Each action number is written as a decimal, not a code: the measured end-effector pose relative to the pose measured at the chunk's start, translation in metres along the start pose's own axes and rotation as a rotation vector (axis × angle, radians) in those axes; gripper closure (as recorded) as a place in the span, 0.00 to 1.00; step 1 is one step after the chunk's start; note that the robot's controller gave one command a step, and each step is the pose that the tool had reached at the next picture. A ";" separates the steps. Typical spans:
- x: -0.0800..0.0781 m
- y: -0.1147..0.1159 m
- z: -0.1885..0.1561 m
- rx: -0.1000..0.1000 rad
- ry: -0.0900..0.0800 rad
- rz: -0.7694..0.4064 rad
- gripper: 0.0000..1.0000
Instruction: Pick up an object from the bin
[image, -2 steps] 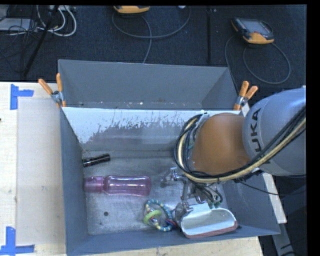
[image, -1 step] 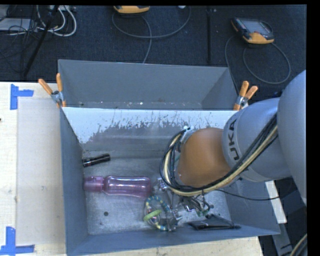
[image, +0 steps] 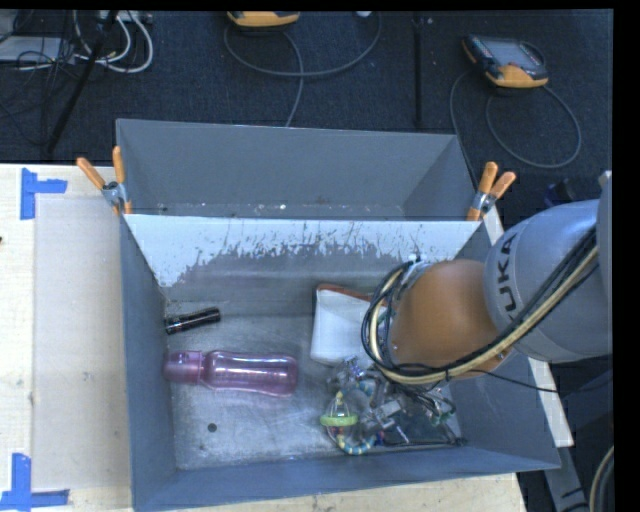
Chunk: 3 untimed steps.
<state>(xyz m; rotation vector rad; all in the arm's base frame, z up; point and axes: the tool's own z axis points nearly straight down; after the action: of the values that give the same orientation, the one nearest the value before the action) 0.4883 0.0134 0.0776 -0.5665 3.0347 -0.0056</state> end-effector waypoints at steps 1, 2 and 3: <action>0.000 0.000 0.000 0.000 0.000 0.000 1.00; -0.009 -0.026 -0.112 -0.013 0.053 0.035 1.00; -0.009 -0.026 -0.112 -0.014 0.054 0.035 1.00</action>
Offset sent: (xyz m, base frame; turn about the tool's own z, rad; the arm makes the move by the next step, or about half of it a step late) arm 0.0118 -0.0216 0.1132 0.0314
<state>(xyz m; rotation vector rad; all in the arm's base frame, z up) 0.5002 -0.0080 0.1902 -0.5218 3.0987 0.0012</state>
